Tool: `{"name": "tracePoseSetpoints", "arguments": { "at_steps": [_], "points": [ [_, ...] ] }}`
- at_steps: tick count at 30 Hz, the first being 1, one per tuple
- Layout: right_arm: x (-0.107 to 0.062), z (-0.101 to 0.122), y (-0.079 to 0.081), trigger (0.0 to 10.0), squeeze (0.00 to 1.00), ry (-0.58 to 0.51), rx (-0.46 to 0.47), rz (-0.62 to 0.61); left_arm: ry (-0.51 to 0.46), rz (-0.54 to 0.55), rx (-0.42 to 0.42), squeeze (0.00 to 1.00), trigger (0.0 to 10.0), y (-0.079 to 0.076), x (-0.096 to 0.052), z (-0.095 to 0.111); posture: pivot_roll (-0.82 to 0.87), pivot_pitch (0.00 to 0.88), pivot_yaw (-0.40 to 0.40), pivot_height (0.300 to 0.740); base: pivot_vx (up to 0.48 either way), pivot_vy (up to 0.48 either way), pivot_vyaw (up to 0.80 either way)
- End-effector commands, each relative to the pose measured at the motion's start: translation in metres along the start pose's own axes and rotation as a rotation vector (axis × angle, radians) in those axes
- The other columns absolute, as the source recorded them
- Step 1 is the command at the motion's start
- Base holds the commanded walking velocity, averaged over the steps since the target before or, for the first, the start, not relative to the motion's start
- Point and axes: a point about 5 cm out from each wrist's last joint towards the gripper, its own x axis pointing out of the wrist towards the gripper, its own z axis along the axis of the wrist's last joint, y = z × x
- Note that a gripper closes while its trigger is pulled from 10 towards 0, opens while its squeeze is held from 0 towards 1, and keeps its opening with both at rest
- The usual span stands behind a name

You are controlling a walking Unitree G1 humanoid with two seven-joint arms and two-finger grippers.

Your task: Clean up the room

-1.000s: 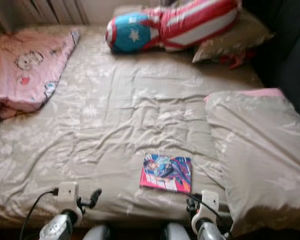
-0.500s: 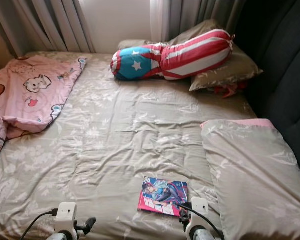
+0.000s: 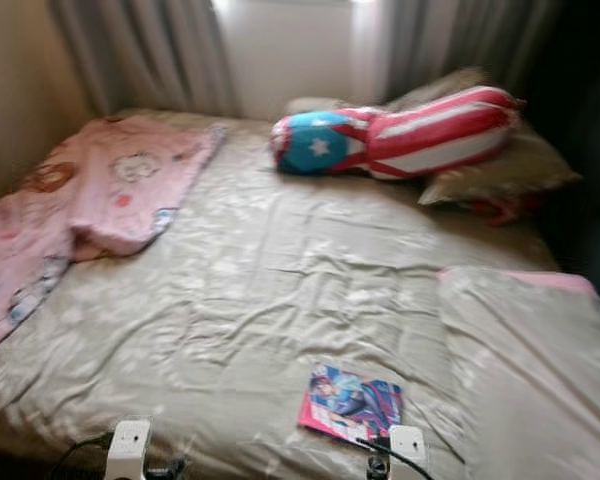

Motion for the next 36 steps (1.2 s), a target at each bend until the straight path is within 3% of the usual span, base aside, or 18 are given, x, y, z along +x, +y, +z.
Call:
{"name": "tracePoseSetpoints", "arguments": {
  "at_steps": [1, 11, 30, 36],
  "points": [
    [-0.002, -0.006, -0.003, 10.0, 0.0, 0.023, 0.0, -0.007, 0.03, -0.003, 0.006, 0.0, 10.0, -0.002, -0.001, -0.007, -0.07, 0.0, -0.026, 0.74, 0.0, 0.0, 0.78],
    [-0.001, -0.005, 0.0, 10.0, 0.0, 0.027, 0.013, 0.007, 0.053, -0.001, 0.013, 0.0, 10.0, -0.001, -0.003, -0.013, -0.06, 0.0, -0.036, 0.74, 0.0, 0.026, 0.08],
    [-0.001, -0.007, -0.002, 10.0, 0.0, 0.05, -0.005, 0.006, 0.024, -0.017, 0.045, 0.0, 10.0, -0.005, -0.001, -0.005, -0.05, 0.02, -0.041, 0.74, 0.0, 0.472, 0.12],
    [-0.002, -0.005, -0.012, 10.0, 0.0, 0.043, 0.006, -0.005, 0.024, -0.021, 0.051, 0.0, 10.0, -0.005, 0.0, -0.005, -0.06, 0.026, -0.041, 0.74, 0.0, 0.48, 0.0]
  ]
}}
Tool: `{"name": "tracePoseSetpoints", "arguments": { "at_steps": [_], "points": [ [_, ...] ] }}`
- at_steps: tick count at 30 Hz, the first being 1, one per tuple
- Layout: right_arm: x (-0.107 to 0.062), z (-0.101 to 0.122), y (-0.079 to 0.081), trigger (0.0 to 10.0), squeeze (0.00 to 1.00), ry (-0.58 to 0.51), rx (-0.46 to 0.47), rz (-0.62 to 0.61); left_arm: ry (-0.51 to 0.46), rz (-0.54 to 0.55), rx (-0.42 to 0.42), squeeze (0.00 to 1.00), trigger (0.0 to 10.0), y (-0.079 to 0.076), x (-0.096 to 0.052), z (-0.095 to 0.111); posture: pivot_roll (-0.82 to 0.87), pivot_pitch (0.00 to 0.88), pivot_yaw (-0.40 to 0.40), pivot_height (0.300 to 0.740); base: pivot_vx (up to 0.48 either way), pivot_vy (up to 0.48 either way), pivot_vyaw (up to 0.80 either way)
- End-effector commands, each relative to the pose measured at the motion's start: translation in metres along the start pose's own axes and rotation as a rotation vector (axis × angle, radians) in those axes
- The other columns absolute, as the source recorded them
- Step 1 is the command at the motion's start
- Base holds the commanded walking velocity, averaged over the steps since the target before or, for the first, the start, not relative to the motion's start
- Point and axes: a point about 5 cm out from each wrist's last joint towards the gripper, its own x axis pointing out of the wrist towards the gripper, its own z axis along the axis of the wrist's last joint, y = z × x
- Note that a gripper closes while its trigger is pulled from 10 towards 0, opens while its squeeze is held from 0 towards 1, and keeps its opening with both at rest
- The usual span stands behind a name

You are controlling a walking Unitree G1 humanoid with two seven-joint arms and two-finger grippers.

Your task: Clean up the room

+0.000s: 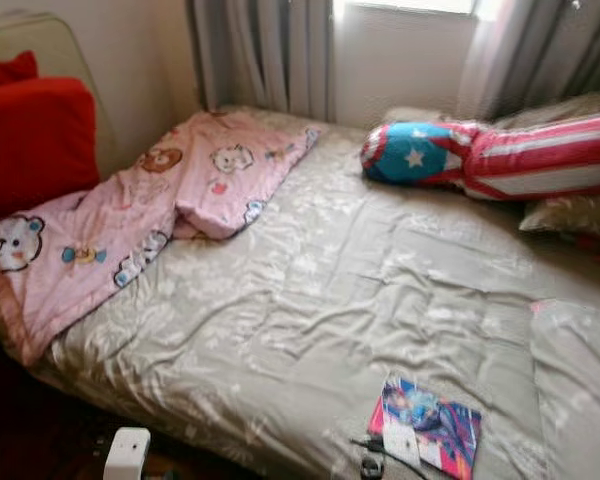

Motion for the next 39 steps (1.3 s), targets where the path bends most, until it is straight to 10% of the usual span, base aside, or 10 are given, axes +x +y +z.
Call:
{"name": "tracePoseSetpoints", "arguments": {
  "at_steps": [1, 39],
  "points": [
    [0.0019, 0.0075, 0.0036, 10.0, 0.0, -0.021, 0.013, 0.012, 0.009, 0.01, 0.018, 0.0, 10.0, 0.0063, -0.0009, -0.001, -0.06, 0.026, -0.041, 0.74, 0.0, 0.48, 0.0],
    [0.0027, 0.0153, -0.002, 10.0, 0.0, -0.031, 0.018, 0.01, 0.009, 0.009, 0.024, 0.0, 10.0, 0.0067, -0.0007, -0.0004, -0.05, 0.034, -0.038, 0.74, 0.0, 0.48, 0.0]
  ]
}}
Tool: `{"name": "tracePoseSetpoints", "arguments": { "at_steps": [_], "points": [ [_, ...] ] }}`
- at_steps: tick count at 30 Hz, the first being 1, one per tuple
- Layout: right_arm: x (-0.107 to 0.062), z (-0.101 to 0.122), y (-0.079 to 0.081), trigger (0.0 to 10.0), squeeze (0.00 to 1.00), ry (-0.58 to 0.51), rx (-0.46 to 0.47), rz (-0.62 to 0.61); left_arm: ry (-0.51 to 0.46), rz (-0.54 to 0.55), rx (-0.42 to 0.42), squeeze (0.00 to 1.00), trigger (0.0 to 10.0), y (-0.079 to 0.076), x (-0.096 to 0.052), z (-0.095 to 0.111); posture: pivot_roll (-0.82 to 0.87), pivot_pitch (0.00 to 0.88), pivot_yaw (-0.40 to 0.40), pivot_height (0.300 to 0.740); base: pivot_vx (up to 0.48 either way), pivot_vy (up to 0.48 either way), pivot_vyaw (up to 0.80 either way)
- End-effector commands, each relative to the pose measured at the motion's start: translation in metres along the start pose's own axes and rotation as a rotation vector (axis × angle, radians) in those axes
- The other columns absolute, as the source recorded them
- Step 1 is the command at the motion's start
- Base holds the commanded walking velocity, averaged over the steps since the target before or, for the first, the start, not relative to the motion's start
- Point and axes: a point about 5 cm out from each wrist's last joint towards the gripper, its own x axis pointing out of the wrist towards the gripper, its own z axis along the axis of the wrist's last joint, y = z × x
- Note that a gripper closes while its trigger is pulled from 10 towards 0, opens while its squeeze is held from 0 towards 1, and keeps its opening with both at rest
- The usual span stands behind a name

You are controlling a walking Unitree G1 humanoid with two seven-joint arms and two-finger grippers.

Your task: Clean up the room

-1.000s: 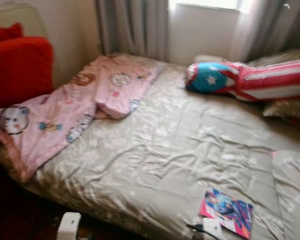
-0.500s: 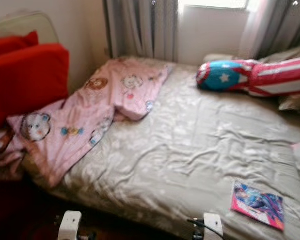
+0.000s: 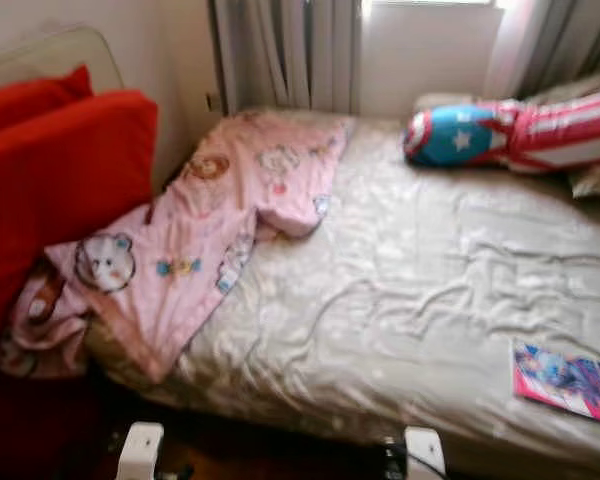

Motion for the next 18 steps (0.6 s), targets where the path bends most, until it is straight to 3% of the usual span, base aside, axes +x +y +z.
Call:
{"name": "tracePoseSetpoints", "arguments": {
  "at_steps": [1, 5, 7, 9, 12, 18],
  "points": [
    [0.002, 0.004, 0.007, 10.0, 0.0, -0.014, 0.005, 0.018, 0.031, 0.004, 0.014, 0.0, 10.0, 0.002, -0.002, -0.007, -0.05, 0.034, -0.038, 0.74, 0.0, 0.48, 0.0],
    [0.002, 0.004, 0.007, 10.0, 0.0, -0.014, 0.005, 0.018, 0.03, 0.004, 0.013, 0.0, 10.0, 0.002, -0.002, -0.007, -0.05, 0.034, -0.038, 0.74, 0.0, 0.48, 0.0],
    [0.002, -0.005, 0.026, 10.0, 0.0, 0.006, -0.001, 0.037, 0.031, 0.003, 0.01, 0.0, 10.0, 0.002, -0.002, -0.007, -0.04, 0.044, -0.043, 0.74, 0.0, 0.48, 0.0],
    [0.002, -0.01, 0.034, 10.0, 0.0, 0.013, -0.002, 0.044, 0.031, 0.003, 0.009, 0.0, 10.0, 0.002, -0.002, -0.007, -0.05, 0.045, -0.044, 0.74, 0.0, 0.48, 0.0],
    [0.002, -0.01, 0.031, 10.0, 0.0, 0.013, -0.001, 0.042, 0.032, 0.003, 0.009, 0.0, 10.0, 0.002, -0.002, -0.007, -0.05, 0.046, -0.044, 0.74, 0.0, 0.48, 0.0],
    [-0.002, -0.013, 0.008, 10.0, 0.0, 0.016, 0.002, 0.019, 0.032, 0.004, 0.009, 0.0, 10.0, 0.001, -0.002, -0.007, -0.04, 0.049, -0.045, 0.74, 0.0, 0.474, 0.0]
  ]
}}
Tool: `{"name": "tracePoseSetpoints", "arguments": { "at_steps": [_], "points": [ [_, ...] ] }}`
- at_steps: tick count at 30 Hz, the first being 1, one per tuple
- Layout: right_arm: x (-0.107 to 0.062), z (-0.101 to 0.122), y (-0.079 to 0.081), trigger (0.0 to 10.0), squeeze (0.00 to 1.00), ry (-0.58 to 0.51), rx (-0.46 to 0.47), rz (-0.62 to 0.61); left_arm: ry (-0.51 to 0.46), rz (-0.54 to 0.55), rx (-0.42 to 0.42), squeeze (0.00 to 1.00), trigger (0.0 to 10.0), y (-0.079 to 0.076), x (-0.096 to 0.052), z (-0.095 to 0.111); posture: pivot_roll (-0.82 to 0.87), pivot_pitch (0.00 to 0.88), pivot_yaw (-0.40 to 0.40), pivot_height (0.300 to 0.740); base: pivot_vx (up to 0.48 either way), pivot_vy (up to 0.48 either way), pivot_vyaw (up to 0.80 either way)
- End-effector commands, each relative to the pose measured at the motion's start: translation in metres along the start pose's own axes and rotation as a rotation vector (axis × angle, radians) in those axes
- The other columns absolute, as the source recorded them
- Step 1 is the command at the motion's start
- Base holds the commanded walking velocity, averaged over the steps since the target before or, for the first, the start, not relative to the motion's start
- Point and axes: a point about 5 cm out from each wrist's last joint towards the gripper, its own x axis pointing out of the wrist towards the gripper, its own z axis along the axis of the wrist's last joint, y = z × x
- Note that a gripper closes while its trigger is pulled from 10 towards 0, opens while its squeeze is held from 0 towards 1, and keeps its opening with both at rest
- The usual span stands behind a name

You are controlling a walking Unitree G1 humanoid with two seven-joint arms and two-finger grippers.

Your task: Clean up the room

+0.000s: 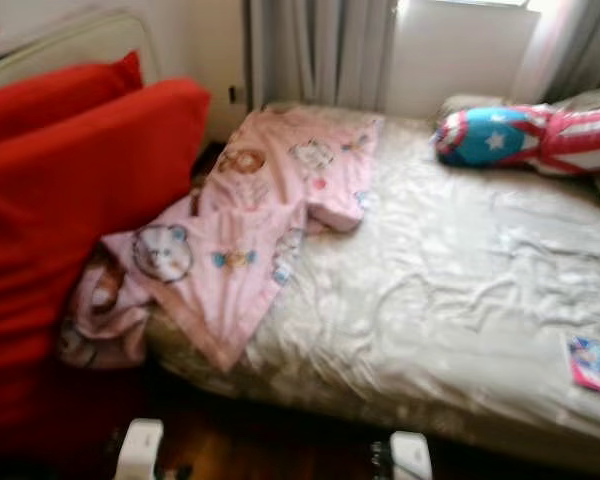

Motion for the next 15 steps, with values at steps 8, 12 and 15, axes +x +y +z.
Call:
{"name": "tracePoseSetpoints", "arguments": {
  "at_steps": [8, 12, 15],
  "points": [
    [-0.005, -0.007, -0.02, 10.0, 0.0, 0.012, 0.005, -0.025, -0.016, -0.023, 0.016, 0.0, 10.0, -0.009, 0.002, 0.006, -0.04, 0.05, -0.046, 0.74, 0.0, 0.149, 0.0],
    [-0.003, -0.007, -0.008, 10.0, 0.0, 0.016, -0.006, -0.01, -0.022, -0.029, 0.01, 0.0, 10.0, -0.009, 0.002, 0.007, -0.05, 0.055, -0.046, 0.74, 0.0, 0.0, 0.0],
    [-0.001, -0.008, 0.006, 10.0, 0.0, 0.017, -0.022, 0.009, -0.021, -0.028, 0.009, 0.0, 10.0, -0.009, 0.002, 0.007, -0.04, 0.057, -0.047, 0.74, 0.0, 0.0, 0.0]
  ]
}}
